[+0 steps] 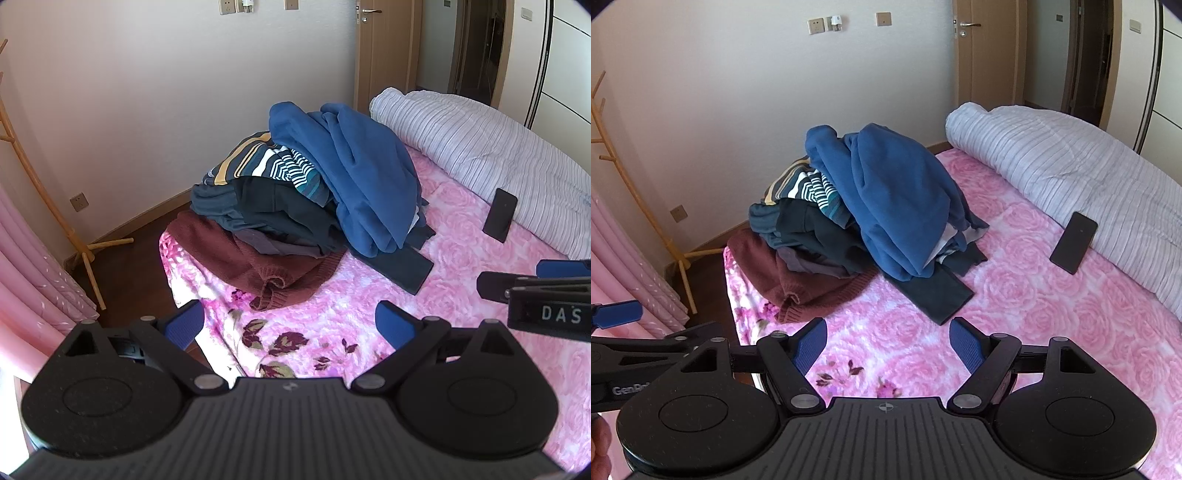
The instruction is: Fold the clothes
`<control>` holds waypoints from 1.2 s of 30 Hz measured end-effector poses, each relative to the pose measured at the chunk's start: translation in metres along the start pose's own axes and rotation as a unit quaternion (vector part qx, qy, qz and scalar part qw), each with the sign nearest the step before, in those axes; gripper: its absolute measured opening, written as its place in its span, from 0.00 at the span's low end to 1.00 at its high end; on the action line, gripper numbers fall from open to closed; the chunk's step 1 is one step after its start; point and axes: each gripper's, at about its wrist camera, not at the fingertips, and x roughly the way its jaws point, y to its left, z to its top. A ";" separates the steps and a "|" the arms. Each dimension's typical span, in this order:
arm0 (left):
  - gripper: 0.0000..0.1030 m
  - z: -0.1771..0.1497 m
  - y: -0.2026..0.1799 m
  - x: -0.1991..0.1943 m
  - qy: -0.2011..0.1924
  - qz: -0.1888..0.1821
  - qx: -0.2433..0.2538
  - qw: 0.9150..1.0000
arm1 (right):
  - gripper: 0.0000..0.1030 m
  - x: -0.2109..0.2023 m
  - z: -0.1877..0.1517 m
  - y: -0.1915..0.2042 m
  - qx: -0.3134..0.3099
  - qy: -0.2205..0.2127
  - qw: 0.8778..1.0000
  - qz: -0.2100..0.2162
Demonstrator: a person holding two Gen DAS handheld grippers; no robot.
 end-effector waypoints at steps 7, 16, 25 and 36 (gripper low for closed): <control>0.95 -0.001 -0.001 -0.003 0.001 0.003 0.008 1.000 | 0.74 0.010 -0.003 -0.010 -0.001 0.002 1.000 -0.009; 0.95 0.000 -0.006 -0.002 0.003 0.011 0.011 1.000 | 0.74 0.013 -0.002 -0.018 0.004 0.003 1.000 -0.010; 0.95 -0.005 -0.018 -0.002 0.011 0.019 0.019 1.000 | 0.74 0.011 -0.011 -0.030 0.014 0.009 1.000 -0.005; 0.95 -0.010 -0.032 0.007 0.017 0.020 0.053 0.998 | 0.74 0.007 -0.018 -0.047 0.025 0.009 1.000 -0.005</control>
